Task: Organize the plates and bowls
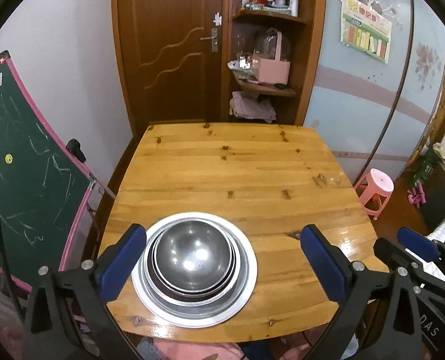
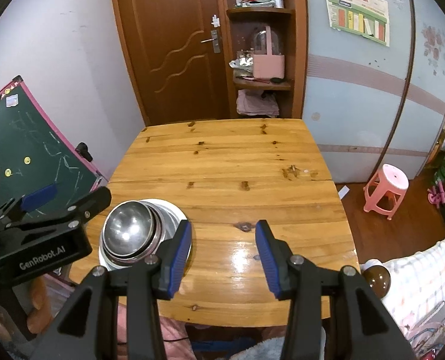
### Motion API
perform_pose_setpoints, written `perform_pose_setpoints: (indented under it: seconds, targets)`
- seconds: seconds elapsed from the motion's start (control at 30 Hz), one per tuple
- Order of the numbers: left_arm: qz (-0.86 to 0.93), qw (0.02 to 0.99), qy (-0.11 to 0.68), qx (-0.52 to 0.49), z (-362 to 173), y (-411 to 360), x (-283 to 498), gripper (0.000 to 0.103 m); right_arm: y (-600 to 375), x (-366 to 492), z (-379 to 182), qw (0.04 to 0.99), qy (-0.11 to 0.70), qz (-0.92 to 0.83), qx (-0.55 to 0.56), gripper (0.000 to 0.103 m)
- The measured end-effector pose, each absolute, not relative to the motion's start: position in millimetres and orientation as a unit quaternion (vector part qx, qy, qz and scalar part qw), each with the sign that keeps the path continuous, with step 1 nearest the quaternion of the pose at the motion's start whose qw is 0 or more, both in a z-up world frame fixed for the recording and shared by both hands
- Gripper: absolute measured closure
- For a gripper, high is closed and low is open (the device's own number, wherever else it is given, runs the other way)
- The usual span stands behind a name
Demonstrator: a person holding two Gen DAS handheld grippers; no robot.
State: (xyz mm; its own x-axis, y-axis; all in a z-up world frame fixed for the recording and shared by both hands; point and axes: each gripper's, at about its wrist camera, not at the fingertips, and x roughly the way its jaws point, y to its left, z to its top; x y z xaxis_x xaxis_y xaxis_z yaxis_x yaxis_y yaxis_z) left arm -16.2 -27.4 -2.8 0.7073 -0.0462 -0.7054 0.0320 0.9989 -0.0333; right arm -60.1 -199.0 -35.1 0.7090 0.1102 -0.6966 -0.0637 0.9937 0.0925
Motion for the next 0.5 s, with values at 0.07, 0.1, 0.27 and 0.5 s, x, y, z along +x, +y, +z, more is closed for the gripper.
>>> perform_pose_setpoints:
  seconds: [0.07,0.1,0.27,0.5]
  targets:
    - [-0.018,0.92,0.391,-0.006,-8.1,-28.5,-13.2,0.001,-199.2,-57.5,-38.2,0.922,0.383,0.048,0.034,0.059]
    - [-0.015,0.919,0.393,-0.006,-9.4,-28.9,-12.8,0.001,-199.1,-56.1,-40.6,0.92,0.387,0.048,0.035,0.059]
    - [-0.006,0.918,0.396,-0.01,-15.4,-28.8,-11.1,0.001,-198.1,-52.2,-46.7,0.915,0.399,0.047,0.039,0.059]
    - [0.004,0.917,0.398,-0.012,-20.2,-29.0,-9.6,0.001,-199.4,-48.4,-51.5,0.914,0.402,0.037,0.036,0.059]
